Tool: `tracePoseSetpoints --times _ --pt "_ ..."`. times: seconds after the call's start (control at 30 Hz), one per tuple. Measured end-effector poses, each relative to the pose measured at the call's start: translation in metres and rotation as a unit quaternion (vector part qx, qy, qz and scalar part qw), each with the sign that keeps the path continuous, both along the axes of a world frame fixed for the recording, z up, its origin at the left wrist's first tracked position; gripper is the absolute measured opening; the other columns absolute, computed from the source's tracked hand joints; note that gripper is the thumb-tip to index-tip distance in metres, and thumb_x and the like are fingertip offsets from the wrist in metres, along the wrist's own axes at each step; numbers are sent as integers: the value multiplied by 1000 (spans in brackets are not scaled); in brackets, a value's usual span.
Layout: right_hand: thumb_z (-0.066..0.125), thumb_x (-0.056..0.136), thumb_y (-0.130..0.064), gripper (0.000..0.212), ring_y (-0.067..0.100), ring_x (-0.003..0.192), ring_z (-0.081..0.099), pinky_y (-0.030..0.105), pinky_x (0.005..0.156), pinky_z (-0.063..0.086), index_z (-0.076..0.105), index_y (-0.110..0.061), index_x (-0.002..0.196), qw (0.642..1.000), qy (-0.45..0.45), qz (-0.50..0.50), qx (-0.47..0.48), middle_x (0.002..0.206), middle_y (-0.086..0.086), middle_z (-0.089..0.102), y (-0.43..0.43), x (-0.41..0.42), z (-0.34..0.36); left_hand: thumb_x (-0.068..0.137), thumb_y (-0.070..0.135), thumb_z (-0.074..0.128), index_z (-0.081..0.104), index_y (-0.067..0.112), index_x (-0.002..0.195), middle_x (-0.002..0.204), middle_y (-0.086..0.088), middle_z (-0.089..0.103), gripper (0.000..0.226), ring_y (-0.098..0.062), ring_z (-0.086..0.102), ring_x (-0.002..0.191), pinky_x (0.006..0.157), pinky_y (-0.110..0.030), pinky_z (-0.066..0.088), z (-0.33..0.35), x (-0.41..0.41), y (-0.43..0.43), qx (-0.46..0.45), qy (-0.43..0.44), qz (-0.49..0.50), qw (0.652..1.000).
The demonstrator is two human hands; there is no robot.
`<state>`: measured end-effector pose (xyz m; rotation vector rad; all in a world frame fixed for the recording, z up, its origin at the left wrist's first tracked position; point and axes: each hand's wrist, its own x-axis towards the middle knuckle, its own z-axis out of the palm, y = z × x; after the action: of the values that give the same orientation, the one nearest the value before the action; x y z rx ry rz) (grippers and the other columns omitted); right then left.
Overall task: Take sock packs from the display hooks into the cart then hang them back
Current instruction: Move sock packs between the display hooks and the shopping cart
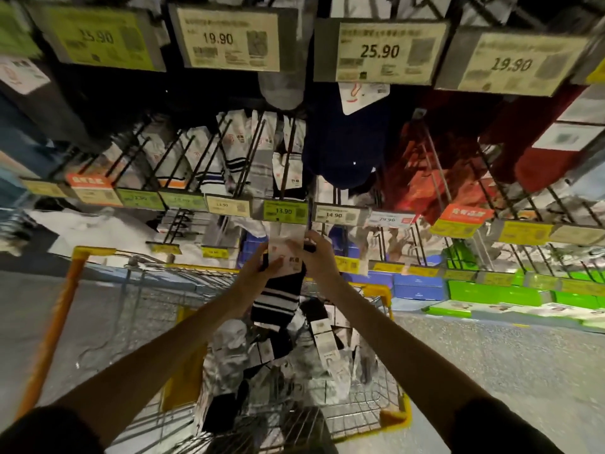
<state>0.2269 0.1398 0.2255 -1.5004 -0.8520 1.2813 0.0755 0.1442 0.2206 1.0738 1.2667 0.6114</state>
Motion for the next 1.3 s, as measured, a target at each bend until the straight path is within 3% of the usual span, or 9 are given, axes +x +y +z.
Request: tracePoseSetpoints --times 0.1,0.23,0.37,0.67,0.9,1.07,1.17,1.23,1.3 --pt "69 87 -6 11 7 74 67 26 69 54 68 -4 98 999 47 5 4 86 5 70 16 -7 3 96 7 59 52 17 134 109 3 70 40 -8 69 99 79 -19 54 3 -6 7 5 -5 12 1000" --pt "65 89 -3 16 10 81 68 25 69 55 68 -12 101 999 45 5 25 89 -2 72 30 -10 3 94 11 64 57 16 131 115 -5 71 38 -18 68 107 92 -32 55 4 -11 18 23 12 1 1000" --pt "63 86 7 21 0 66 68 16 59 52 68 -10 96 999 35 -29 13 70 -13 72 42 -12 2 94 14 64 59 13 127 114 -7 71 34 -22 68 106 92 -35 56 4 -13 28 29 12 6 999" --pt "63 88 -1 22 9 64 63 26 59 51 64 -19 75 994 13 -109 -12 69 -7 68 55 -21 -9 95 8 62 60 3 122 103 0 72 27 -3 71 89 71 -16 54 3 -7 51 27 -26 -6 999" --pt "59 88 -12 15 12 71 55 37 71 48 58 -19 75 990 -8 -136 -19 73 2 61 65 -26 -23 94 9 63 66 14 117 111 0 73 24 -13 68 104 85 -23 52 -7 -6 71 48 -17 -15 999" --pt "48 95 2 22 -2 66 51 10 63 44 51 -15 82 987 -59 -146 18 75 -1 53 71 -31 -24 98 5 55 58 28 88 88 12 62 25 3 55 83 74 -14 46 2 12 88 54 25 39 997" --pt "47 91 0 16 9 69 47 15 61 40 51 -14 84 976 -163 -142 -10 78 1 51 68 -39 -32 103 8 43 52 17 78 76 2 51 28 -17 45 73 64 -26 48 -9 17 105 -20 47 69 996" --pt "50 83 -10 17 15 82 48 19 75 35 55 -7 99 962 -251 -110 5 94 7 55 66 -46 -52 104 7 42 48 8 71 69 -11 42 34 -15 32 93 64 -31 45 -22 12 115 -92 88 39 991" --pt "55 84 -12 19 20 85 45 9 74 25 60 -1 98 936 -347 -60 -6 95 13 56 66 -48 -70 105 12 41 53 -4 80 74 -23 42 32 -51 52 99 76 -24 47 -36 6 121 -132 100 43 985"
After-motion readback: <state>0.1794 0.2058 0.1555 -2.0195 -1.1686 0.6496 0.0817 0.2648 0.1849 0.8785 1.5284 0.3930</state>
